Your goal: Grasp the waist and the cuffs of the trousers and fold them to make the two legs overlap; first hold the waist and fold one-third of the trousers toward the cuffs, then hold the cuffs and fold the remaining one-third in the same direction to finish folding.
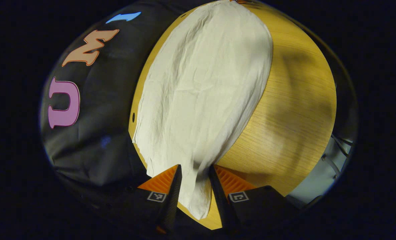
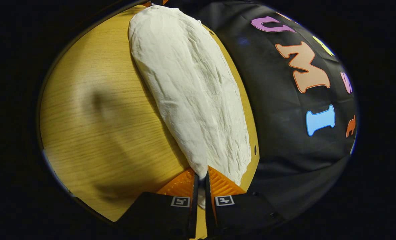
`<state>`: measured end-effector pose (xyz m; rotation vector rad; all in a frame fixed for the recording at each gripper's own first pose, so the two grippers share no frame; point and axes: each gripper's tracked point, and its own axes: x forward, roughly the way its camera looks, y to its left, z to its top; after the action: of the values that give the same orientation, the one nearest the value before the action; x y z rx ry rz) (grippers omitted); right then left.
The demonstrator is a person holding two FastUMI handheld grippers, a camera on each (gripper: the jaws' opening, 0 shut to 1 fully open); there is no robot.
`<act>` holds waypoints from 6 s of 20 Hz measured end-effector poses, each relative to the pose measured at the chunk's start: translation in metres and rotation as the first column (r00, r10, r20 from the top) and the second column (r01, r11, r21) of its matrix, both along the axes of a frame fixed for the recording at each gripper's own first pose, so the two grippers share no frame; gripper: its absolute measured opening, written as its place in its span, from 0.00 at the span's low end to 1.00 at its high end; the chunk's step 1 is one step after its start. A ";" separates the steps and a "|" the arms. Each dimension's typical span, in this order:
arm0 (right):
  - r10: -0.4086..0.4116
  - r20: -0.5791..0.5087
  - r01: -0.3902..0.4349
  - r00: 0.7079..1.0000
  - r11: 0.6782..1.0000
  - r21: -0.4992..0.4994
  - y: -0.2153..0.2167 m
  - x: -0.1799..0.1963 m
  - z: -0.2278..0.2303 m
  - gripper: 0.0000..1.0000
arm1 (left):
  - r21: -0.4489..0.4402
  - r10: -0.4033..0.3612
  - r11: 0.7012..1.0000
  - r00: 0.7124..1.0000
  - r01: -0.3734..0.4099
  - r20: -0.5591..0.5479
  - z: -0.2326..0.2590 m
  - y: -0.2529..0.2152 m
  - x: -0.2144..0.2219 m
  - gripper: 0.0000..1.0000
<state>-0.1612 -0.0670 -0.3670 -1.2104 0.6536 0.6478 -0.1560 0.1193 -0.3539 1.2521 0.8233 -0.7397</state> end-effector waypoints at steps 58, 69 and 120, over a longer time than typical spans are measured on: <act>-0.205 0.174 0.190 0.963 0.977 0.097 0.044 0.315 0.012 0.14 | -0.331 0.381 0.897 0.892 -0.292 0.245 0.032 -0.060 0.320 0.00; -0.495 0.131 0.418 0.859 0.826 0.378 0.045 0.312 0.041 0.98 | -0.586 0.552 0.734 0.805 -0.344 0.219 0.070 -0.089 0.306 1.00; -0.605 -0.796 0.770 -0.020 -0.517 0.374 -0.090 0.198 -0.014 0.19 | -0.847 0.763 0.350 0.647 -0.400 0.009 0.169 -0.196 0.196 0.96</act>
<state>0.0370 -0.1571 -0.3811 0.7136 0.9475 -0.3785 0.0398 -0.0768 -0.1849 0.1671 0.4264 -0.1219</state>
